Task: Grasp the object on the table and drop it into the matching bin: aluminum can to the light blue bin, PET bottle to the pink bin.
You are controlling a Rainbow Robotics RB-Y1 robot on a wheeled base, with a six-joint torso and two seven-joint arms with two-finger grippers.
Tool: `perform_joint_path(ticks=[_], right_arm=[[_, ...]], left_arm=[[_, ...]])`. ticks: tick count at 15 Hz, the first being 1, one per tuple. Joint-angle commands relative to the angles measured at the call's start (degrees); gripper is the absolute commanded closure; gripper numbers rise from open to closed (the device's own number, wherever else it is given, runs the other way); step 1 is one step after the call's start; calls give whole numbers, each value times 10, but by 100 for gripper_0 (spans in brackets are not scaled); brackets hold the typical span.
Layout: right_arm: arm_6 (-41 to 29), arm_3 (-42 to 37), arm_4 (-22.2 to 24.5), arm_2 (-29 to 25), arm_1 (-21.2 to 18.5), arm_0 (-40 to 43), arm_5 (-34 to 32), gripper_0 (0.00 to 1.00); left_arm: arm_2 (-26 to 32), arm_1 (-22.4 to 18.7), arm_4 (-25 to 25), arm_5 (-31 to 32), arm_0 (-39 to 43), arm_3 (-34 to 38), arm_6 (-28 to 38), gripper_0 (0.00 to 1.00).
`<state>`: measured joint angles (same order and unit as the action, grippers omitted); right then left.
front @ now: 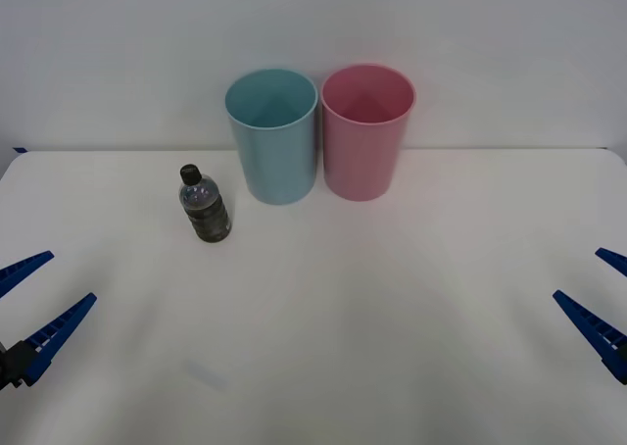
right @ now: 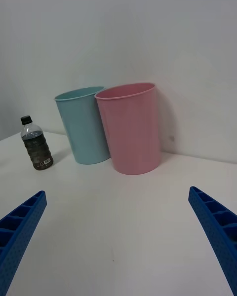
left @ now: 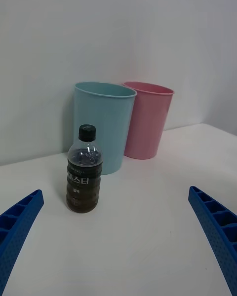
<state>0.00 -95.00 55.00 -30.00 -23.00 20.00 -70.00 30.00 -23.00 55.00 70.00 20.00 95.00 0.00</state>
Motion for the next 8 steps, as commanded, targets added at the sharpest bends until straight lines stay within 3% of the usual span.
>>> perform_joint_path(ticks=[1,8], right_arm=[[0,0,0,0,0,0,0,0],[0,0,0,0,0,0,0,0]], left_arm=[[0,0,0,0,0,0,0,0],[-28,-6,-12,-23,6,-5,0,0]])
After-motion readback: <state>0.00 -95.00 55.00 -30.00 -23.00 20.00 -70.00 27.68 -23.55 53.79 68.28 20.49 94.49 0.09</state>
